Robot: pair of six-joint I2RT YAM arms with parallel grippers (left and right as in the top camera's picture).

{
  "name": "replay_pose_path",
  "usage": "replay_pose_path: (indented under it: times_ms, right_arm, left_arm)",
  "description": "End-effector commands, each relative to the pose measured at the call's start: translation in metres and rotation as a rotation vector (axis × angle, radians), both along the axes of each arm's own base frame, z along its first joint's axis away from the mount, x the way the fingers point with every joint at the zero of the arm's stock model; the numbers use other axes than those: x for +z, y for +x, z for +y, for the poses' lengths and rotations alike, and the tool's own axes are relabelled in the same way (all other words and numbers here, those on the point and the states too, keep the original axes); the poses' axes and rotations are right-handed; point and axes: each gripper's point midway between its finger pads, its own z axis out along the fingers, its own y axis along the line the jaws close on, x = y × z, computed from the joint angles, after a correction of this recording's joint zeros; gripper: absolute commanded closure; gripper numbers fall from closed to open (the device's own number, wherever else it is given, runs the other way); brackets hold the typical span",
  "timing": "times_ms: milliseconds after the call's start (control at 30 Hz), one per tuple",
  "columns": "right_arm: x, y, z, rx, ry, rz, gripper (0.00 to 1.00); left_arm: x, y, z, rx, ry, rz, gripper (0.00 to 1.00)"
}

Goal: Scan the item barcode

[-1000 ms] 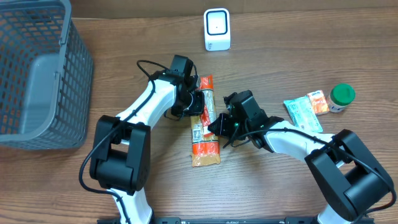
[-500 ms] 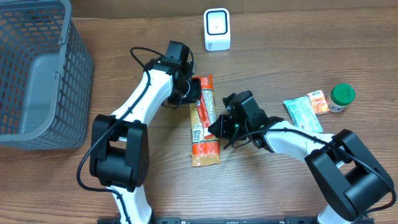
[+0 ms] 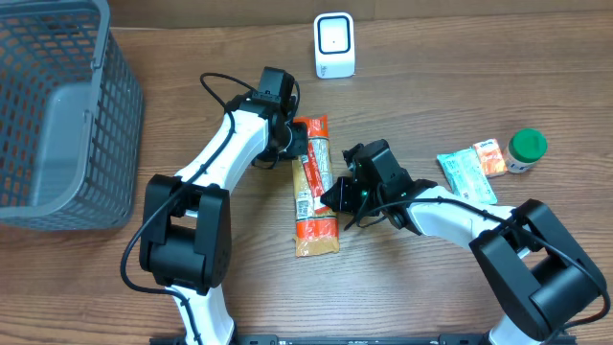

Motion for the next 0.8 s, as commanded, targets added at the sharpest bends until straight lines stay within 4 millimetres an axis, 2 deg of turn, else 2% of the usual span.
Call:
replay_pose_path:
  times_ms: [0,367,500,567,667,767]
  right_arm:
    - [-0.014,-0.007,-0.005,0.005,-0.036,0.027,0.95]
    - [-0.014,-0.007,-0.005,0.005,-0.036,0.027,0.95]
    - [-0.014,-0.007,-0.005,0.005,-0.036,0.027,0.95]
    - [-0.014,-0.007,-0.005,0.005,-0.036,0.027,0.95]
    - [-0.014,-0.007,-0.005,0.005,-0.036,0.027,0.95]
    - [-0.014,-0.007,-0.005,0.005,-0.036,0.027,0.95]
  left_arm:
    - [-0.004,-0.002,-0.009,-0.006,-0.033,0.012,0.96]
    - [-0.010,-0.005,-0.020,-0.012,-0.022,0.018,0.96]
    - [-0.028,-0.008,-0.015,0.011,0.024,0.052,0.96]
    - [-0.046,-0.011,-0.012,0.014,0.047,0.089,0.96]
    - [-0.055,-0.013,-0.009,0.018,0.052,0.113,0.96]
    - [-0.046,-0.005,-0.006,0.030,0.042,0.096,0.96]
